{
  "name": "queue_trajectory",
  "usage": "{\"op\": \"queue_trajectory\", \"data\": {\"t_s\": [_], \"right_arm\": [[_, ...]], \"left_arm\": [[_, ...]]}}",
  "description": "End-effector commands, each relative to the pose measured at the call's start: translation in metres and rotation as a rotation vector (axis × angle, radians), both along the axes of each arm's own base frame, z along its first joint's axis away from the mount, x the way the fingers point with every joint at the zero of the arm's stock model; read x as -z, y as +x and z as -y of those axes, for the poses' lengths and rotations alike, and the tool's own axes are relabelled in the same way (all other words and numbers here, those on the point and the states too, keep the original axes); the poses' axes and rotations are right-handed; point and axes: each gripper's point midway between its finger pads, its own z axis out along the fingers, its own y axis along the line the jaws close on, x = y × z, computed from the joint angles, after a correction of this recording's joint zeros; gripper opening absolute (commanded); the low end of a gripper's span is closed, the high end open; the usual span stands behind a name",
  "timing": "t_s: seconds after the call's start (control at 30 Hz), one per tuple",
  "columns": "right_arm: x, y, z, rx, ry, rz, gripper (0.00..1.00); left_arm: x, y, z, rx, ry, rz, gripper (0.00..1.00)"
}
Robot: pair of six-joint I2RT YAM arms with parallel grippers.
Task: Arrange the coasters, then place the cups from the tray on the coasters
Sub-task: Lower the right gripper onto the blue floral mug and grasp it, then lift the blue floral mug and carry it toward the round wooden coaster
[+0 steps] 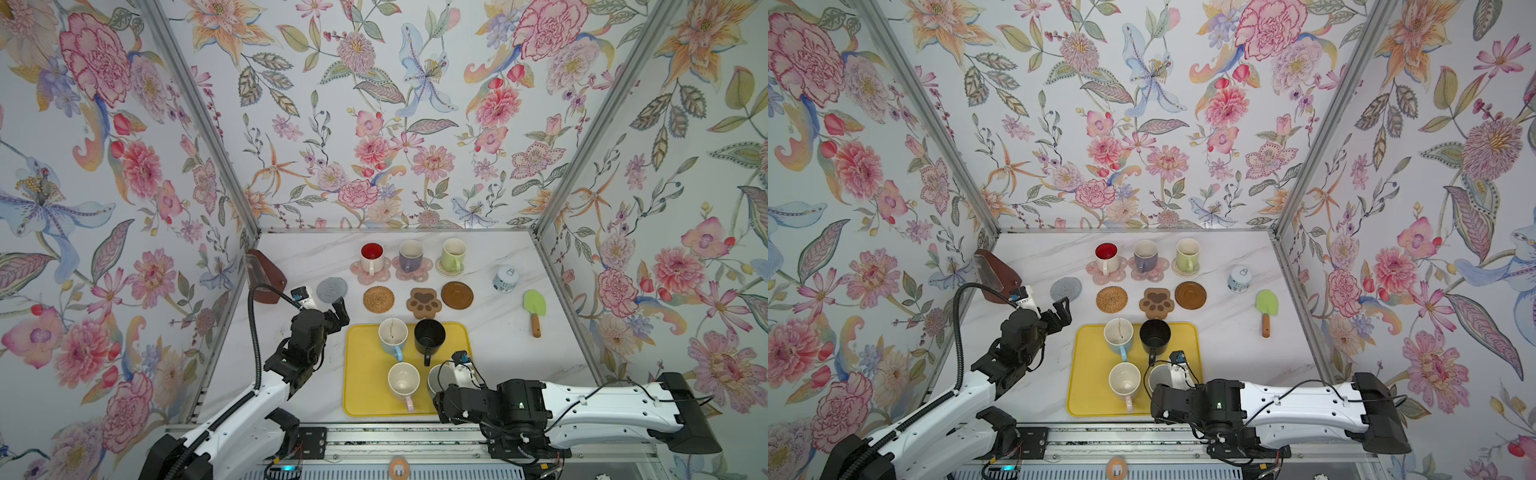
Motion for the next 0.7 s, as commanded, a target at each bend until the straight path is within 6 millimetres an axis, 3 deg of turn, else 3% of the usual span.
{"op": "queue_trajectory", "data": {"t_s": [0.0, 0.23, 0.67], "right_arm": [[0.009, -0.003, 0.000, -0.007, -0.014, -0.010, 0.87], [0.022, -0.007, 0.001, -0.011, -0.035, -0.030, 0.63], [0.029, -0.006, 0.006, -0.030, -0.071, -0.027, 0.33]], "left_arm": [[0.004, -0.001, -0.008, -0.037, 0.013, -0.010, 0.99], [0.008, 0.002, -0.004, -0.029, 0.000, -0.023, 0.99], [0.005, 0.004, -0.005, -0.035, 0.008, -0.020, 0.99]]}}
